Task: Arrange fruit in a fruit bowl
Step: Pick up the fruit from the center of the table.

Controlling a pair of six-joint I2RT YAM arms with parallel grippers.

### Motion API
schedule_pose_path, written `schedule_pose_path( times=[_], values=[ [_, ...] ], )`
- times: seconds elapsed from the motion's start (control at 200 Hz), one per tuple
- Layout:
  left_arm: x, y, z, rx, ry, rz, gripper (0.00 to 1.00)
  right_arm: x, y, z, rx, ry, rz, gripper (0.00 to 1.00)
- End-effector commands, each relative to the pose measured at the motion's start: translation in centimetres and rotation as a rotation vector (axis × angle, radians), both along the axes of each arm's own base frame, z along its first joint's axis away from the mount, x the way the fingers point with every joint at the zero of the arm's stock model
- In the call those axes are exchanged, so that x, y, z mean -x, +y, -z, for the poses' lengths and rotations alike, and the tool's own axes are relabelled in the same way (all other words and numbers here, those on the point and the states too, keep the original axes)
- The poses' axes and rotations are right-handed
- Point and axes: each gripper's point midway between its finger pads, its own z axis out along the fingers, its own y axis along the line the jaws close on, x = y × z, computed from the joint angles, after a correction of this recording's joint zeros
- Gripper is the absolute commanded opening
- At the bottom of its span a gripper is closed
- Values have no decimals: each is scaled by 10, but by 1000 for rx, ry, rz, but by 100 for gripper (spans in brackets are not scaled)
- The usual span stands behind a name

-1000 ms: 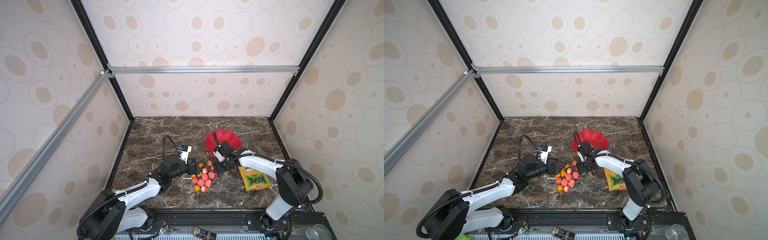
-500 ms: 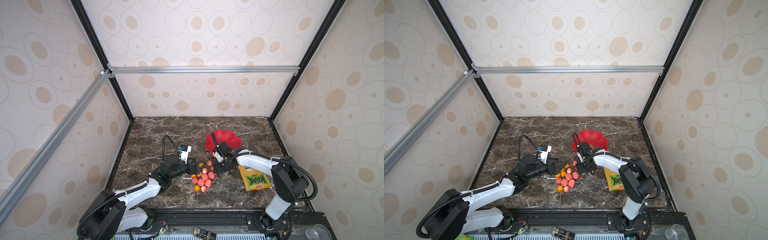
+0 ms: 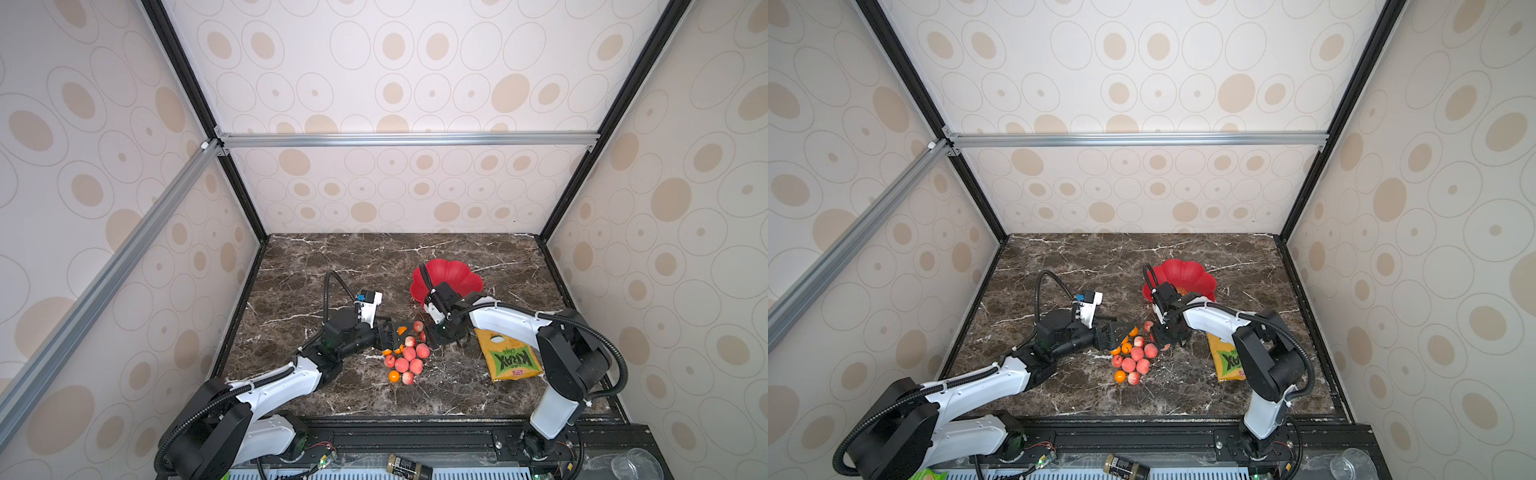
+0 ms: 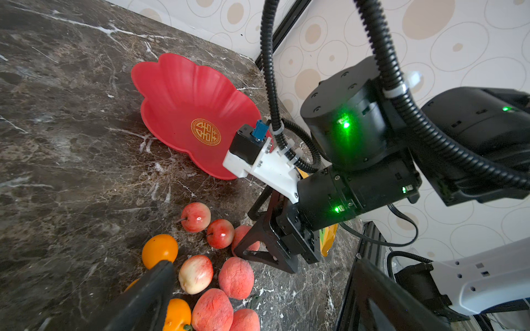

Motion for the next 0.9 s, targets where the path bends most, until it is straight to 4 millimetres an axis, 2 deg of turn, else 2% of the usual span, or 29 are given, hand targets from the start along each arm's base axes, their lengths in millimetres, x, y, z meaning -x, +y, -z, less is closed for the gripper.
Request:
schedule_pose_path(
  times=[0.0,0.36,0.895],
  values=[
    [1,-4,-4,28,0,6,98,3,2,2,9,28,-1,65],
    [0,-4,-3,30,5,3,98,6,2,10,18,61,-4,61],
    [-2,-4,-1,29,13,-5,98,7,2,10,13,60,-2,53]
  ],
)
